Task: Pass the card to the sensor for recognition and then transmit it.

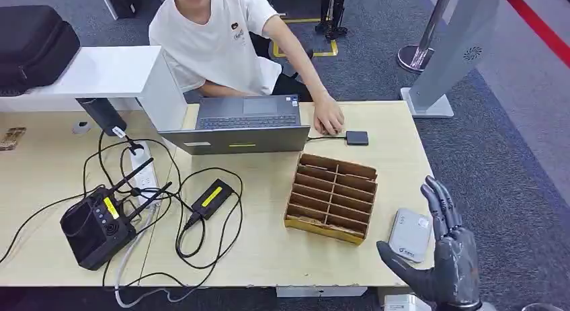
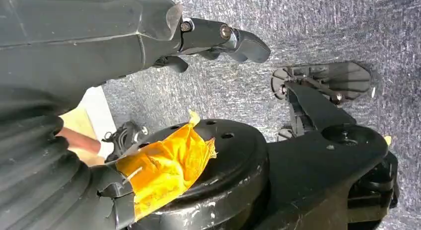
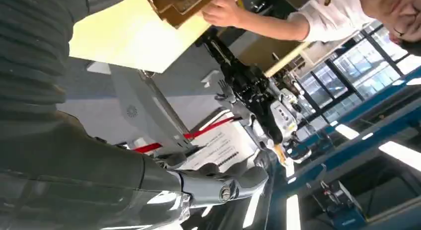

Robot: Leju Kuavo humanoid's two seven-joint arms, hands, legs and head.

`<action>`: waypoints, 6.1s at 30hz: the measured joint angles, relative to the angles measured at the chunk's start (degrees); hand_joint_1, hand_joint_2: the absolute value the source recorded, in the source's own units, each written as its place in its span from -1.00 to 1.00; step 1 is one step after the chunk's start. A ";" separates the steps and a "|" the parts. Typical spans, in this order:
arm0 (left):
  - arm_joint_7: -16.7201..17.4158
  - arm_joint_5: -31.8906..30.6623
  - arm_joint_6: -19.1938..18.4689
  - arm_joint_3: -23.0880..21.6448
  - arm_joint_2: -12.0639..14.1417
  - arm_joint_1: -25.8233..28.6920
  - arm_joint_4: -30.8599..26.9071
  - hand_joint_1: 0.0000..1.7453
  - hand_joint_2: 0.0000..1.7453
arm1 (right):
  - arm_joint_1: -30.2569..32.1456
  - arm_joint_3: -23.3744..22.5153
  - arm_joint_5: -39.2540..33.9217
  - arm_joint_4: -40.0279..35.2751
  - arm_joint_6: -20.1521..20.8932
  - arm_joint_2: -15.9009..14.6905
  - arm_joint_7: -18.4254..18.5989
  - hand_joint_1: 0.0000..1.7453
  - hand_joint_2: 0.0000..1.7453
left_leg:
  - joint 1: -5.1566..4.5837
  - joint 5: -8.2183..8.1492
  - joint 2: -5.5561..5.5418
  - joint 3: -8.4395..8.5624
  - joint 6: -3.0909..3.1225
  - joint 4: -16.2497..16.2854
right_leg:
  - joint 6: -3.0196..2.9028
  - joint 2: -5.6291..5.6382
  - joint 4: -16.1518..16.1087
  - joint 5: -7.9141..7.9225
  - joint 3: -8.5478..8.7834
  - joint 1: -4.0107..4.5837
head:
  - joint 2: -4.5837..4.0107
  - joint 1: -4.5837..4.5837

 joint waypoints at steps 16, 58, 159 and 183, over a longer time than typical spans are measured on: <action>0.00 -1.09 0.09 0.37 -0.46 -0.16 0.00 -1.00 1.00 | 0.56 5.14 4.37 9.60 -4.98 0.00 5.27 -1.00 1.00 | 0.00 0.00 0.00 0.00 0.00 -0.01 | 0.00 0.02 0.00 0.00 0.00 0.00 | 0.00 -0.02; 1.29 -3.19 -0.35 1.75 -0.83 -0.48 0.00 -1.00 1.00 | -7.56 4.24 20.15 33.27 -9.12 13.90 1.60 -1.00 1.00 | 0.01 0.03 0.01 0.02 -0.04 -0.02 | -0.02 0.04 0.04 0.00 0.00 0.01 | 0.00 0.00; -0.11 -6.51 -0.13 2.86 -1.01 -0.55 0.00 -1.00 1.00 | -12.68 3.48 6.23 42.77 -10.01 15.17 3.96 0.70 1.00 | 0.01 0.03 0.02 0.05 -0.04 -0.02 | -0.02 0.06 0.04 0.00 0.01 0.01 | 0.00 -0.02; -0.33 -8.66 0.66 2.86 -1.07 -0.57 0.00 -1.00 1.00 | -17.35 4.15 6.84 30.53 -7.56 12.02 5.38 0.70 1.00 | 0.00 0.07 0.04 0.04 -0.03 -0.02 | -0.05 0.07 0.05 0.05 0.02 0.00 | 0.00 0.00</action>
